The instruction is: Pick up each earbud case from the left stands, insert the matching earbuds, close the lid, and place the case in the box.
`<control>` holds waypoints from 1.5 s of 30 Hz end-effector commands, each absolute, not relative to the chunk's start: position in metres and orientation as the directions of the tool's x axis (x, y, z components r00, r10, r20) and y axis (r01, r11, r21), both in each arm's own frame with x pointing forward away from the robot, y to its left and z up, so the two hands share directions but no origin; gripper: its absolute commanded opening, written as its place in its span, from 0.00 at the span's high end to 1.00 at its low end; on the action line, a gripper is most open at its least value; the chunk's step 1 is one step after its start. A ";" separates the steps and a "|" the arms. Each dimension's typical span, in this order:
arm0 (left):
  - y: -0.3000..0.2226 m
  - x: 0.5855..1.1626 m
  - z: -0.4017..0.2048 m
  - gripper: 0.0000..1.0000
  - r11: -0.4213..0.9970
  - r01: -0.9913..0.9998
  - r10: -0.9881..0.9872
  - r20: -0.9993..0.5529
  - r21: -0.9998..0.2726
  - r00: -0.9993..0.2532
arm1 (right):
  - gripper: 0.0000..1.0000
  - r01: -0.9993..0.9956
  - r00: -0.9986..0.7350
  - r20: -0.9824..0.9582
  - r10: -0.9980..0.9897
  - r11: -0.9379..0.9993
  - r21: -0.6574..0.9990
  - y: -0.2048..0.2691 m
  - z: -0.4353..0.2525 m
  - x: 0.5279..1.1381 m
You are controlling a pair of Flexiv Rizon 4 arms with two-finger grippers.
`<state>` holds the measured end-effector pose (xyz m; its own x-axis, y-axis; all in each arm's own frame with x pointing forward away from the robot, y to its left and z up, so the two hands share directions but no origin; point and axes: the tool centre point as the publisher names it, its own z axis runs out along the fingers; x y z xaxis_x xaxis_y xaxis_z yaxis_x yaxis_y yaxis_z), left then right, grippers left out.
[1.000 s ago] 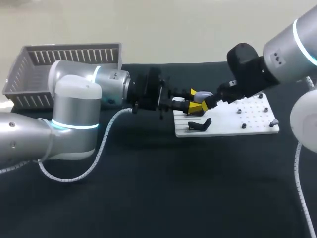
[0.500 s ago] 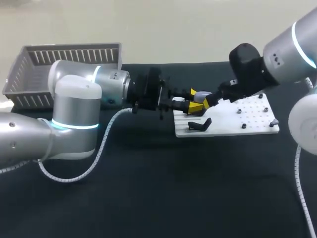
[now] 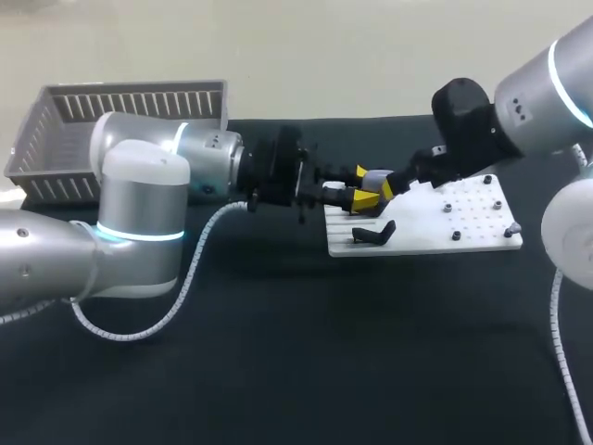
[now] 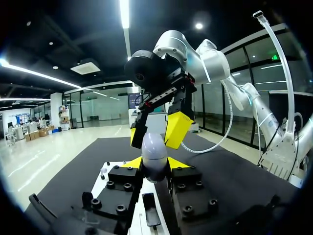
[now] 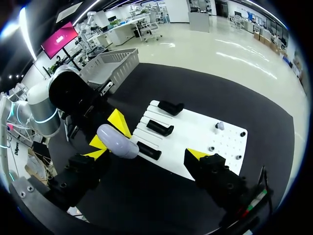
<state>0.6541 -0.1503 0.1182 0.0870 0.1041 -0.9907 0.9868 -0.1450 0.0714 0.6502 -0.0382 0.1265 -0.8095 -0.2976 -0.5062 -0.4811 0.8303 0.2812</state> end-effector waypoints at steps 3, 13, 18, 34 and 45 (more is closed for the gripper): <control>-0.150 0.653 0.117 1.00 -0.146 0.987 0.100 -0.991 0.074 0.089 | 0.00 -0.468 -0.804 -0.524 -0.281 0.842 0.267 -0.039 0.131 0.652; -0.150 0.653 0.117 1.00 -0.146 0.987 0.100 -0.991 0.074 0.089 | 0.00 -0.445 -0.729 -0.627 -0.276 0.886 0.127 -0.054 0.166 0.654; -0.150 0.653 0.117 1.00 -0.146 0.987 0.100 -0.991 0.074 0.089 | 0.00 -0.416 -0.743 -0.582 -0.331 0.909 0.014 -0.071 0.176 0.650; -0.150 0.653 0.117 1.00 -0.146 0.987 0.100 -0.991 0.074 0.089 | 0.00 -0.291 -0.877 -0.366 -0.310 0.951 -0.108 -0.148 0.134 0.633; -0.150 0.653 0.117 1.00 -0.146 0.987 0.100 -0.991 0.074 0.089 | 0.00 -0.271 -0.921 -0.255 -0.294 0.955 -0.122 -0.181 0.094 0.630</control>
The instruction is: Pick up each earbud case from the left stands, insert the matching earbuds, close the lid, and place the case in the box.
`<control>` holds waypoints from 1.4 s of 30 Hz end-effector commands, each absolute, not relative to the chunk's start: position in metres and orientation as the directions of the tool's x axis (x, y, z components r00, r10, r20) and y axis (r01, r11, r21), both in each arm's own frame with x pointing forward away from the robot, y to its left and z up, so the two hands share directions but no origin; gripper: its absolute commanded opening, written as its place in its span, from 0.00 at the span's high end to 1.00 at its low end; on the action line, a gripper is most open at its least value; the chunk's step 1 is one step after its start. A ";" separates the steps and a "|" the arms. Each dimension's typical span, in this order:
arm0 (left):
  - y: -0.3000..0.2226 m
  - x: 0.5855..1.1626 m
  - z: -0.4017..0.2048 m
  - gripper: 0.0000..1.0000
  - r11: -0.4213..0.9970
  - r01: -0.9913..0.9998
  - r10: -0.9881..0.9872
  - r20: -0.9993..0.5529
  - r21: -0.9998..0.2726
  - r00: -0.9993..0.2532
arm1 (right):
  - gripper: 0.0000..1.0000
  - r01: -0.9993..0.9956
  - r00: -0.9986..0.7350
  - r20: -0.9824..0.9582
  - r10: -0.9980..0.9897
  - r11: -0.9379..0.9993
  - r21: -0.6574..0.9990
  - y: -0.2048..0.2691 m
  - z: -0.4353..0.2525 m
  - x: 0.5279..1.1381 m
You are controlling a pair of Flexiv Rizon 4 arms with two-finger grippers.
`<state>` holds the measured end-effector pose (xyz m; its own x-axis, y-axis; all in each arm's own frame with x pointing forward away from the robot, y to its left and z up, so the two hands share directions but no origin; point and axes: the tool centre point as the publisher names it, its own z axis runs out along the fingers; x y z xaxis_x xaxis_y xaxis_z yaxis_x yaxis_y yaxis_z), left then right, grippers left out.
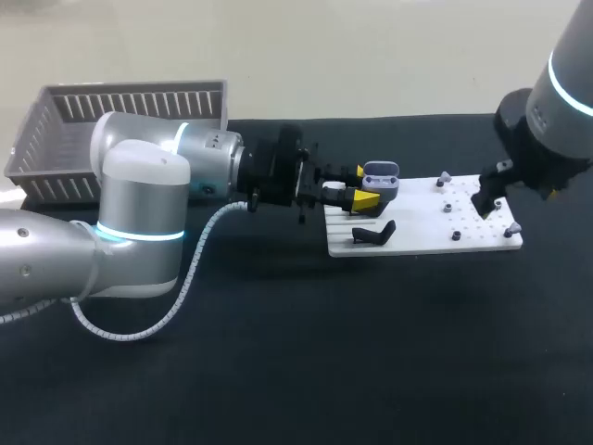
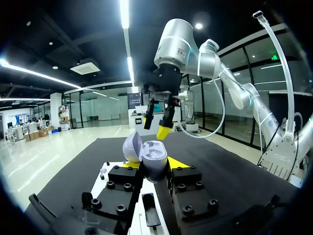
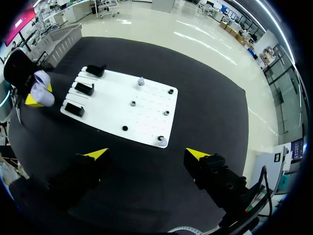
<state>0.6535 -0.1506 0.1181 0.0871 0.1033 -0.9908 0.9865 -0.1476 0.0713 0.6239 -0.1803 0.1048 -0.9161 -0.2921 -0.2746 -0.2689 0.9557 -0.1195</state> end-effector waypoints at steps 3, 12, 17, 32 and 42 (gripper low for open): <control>-0.150 0.653 0.117 1.00 -0.146 0.987 0.100 -0.991 0.074 0.089 | 0.00 -0.277 -0.927 -0.232 -0.296 0.955 -0.110 -0.186 0.084 0.629; -0.150 0.653 0.117 1.00 -0.146 0.987 0.100 -0.991 0.074 0.089 | 0.54 -0.335 -0.922 -0.180 -0.342 0.940 -0.072 -0.192 0.061 0.630; -0.150 0.653 0.117 1.00 -0.146 0.987 0.100 -0.991 0.074 0.089 | 0.54 -0.341 -0.923 -0.164 -0.348 0.937 -0.072 -0.197 0.050 0.633; -0.150 0.653 0.117 1.00 -0.146 0.987 0.100 -0.991 0.074 0.089 | 0.52 -0.330 -0.927 -0.161 -0.340 0.940 -0.086 -0.205 0.033 0.642; -0.150 0.653 0.117 1.00 -0.146 0.987 0.100 -0.991 0.074 0.089 | 0.53 -0.316 -0.928 -0.184 -0.324 0.946 -0.072 -0.210 0.028 0.646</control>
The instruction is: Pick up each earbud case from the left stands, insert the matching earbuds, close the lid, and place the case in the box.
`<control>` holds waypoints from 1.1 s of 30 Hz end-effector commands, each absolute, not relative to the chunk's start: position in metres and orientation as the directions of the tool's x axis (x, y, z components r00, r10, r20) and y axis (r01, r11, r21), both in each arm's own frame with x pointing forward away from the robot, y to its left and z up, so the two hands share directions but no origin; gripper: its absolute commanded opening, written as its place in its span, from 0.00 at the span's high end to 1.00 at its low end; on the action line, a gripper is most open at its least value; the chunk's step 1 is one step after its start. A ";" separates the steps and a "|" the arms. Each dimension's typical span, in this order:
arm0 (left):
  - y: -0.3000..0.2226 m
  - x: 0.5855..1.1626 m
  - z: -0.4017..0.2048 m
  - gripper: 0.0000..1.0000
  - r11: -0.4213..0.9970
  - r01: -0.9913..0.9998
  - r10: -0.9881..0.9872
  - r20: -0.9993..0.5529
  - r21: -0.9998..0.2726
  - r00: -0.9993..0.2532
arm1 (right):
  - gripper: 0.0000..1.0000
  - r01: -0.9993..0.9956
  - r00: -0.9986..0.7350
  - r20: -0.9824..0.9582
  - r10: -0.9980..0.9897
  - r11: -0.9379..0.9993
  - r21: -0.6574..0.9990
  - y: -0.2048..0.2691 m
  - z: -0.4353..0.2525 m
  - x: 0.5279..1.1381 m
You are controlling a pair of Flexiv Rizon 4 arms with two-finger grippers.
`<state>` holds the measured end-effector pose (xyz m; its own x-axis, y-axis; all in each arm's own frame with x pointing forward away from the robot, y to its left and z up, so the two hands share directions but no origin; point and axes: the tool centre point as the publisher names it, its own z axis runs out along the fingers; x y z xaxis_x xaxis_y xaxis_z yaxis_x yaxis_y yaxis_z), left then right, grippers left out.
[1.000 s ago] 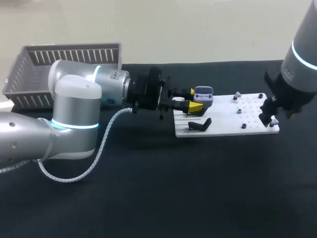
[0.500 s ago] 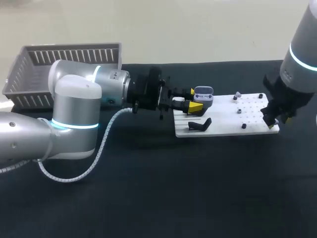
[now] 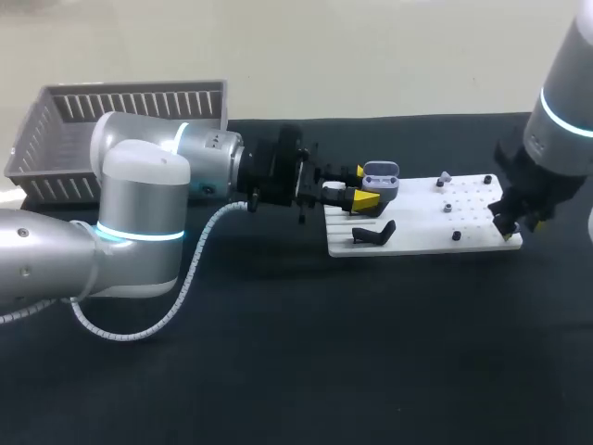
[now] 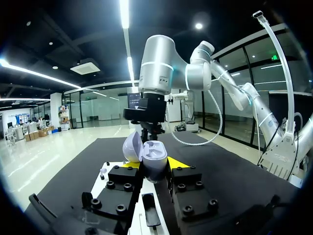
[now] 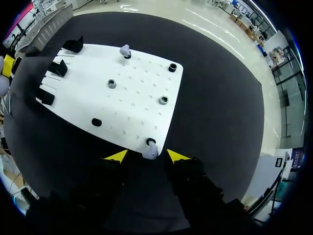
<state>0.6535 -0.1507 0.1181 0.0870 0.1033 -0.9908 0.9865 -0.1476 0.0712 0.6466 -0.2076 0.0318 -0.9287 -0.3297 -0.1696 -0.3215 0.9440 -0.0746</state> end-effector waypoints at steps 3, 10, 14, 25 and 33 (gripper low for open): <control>-0.150 0.653 0.117 1.00 -0.146 0.987 0.100 -0.991 0.074 0.089 | 0.54 -0.312 -0.929 -0.185 -0.320 0.947 -0.073 -0.210 0.026 0.647; -0.150 0.653 0.117 1.00 -0.146 0.987 0.100 -0.991 0.074 0.089 | 0.57 -0.308 -0.929 -0.192 -0.315 0.949 -0.068 -0.209 0.023 0.651; -0.150 0.653 0.117 1.00 -0.146 0.987 0.100 -0.991 0.074 0.089 | 0.60 -0.306 -0.928 -0.197 -0.315 0.949 -0.073 -0.208 0.024 0.652; -0.150 0.653 0.117 1.00 -0.146 0.987 0.100 -0.991 0.074 0.089 | 0.67 -0.297 -0.931 -0.197 -0.307 0.952 -0.080 -0.205 0.025 0.652; -0.150 0.653 0.117 1.00 -0.146 0.987 0.100 -0.991 0.074 0.089 | 0.69 -0.283 -0.936 -0.192 -0.294 0.955 -0.084 -0.206 0.022 0.651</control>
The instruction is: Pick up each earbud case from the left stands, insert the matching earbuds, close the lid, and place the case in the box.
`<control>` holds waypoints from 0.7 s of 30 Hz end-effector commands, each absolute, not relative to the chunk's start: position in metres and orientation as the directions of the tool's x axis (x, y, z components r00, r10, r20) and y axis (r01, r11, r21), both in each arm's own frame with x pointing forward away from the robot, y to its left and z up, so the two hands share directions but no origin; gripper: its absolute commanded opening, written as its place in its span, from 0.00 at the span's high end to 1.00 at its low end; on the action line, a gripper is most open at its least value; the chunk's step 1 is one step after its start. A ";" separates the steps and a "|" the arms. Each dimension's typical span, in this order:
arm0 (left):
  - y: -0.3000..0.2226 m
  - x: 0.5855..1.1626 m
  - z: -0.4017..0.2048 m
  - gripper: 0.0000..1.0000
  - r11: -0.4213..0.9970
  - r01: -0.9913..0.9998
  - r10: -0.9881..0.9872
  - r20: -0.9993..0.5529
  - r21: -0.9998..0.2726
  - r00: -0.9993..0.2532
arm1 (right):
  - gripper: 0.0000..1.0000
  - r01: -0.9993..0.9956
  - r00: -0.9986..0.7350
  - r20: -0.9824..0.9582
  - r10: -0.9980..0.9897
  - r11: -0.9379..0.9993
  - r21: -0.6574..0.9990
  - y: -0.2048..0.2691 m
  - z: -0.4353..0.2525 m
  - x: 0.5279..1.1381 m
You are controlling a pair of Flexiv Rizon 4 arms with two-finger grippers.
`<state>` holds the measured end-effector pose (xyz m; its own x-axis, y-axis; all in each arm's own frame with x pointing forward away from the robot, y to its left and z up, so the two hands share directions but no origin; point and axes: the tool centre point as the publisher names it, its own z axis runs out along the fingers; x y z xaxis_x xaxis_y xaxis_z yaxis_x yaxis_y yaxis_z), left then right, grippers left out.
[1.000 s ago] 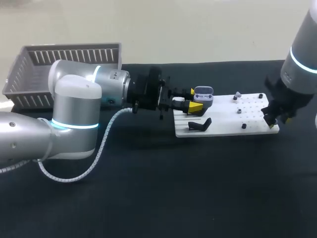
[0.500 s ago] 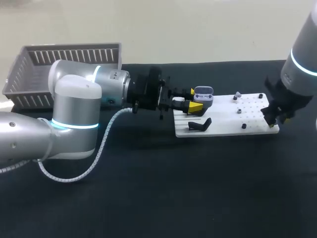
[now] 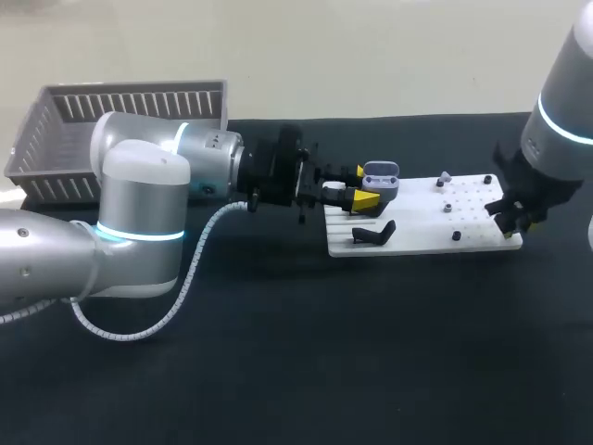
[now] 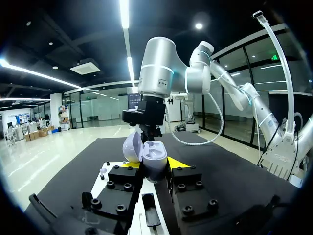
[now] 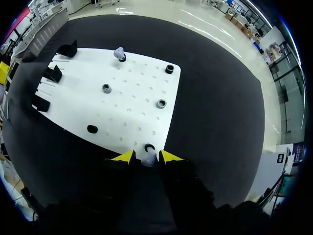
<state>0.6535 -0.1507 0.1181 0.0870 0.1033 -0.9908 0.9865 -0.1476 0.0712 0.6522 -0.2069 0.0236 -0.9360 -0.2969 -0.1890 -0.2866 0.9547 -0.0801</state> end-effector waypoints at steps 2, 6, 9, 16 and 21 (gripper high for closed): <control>-0.150 0.653 0.117 1.00 -0.146 0.987 0.100 -0.991 0.074 0.089 | 0.69 -0.282 -0.937 -0.192 -0.293 0.956 -0.085 -0.206 0.022 0.651; -0.150 0.653 0.117 1.00 -0.146 0.987 0.100 -0.991 0.074 0.089 | 0.70 -0.279 -0.937 -0.191 -0.291 0.956 -0.089 -0.206 0.022 0.651; -0.150 0.653 0.117 1.00 -0.146 0.987 0.100 -0.991 0.074 0.089 | 0.85 -0.273 -0.938 -0.192 -0.287 0.957 -0.096 -0.207 0.022 0.651; -0.150 0.653 0.117 1.00 -0.146 0.987 0.100 -0.991 0.074 0.089 | 1.00 -0.253 -0.942 -0.197 -0.273 0.960 -0.122 -0.209 0.030 0.649; -0.150 0.653 0.117 1.00 -0.146 0.987 0.100 -0.991 0.074 0.089 | 1.00 -0.189 -0.958 -0.196 -0.208 0.976 -0.111 -0.207 0.055 0.639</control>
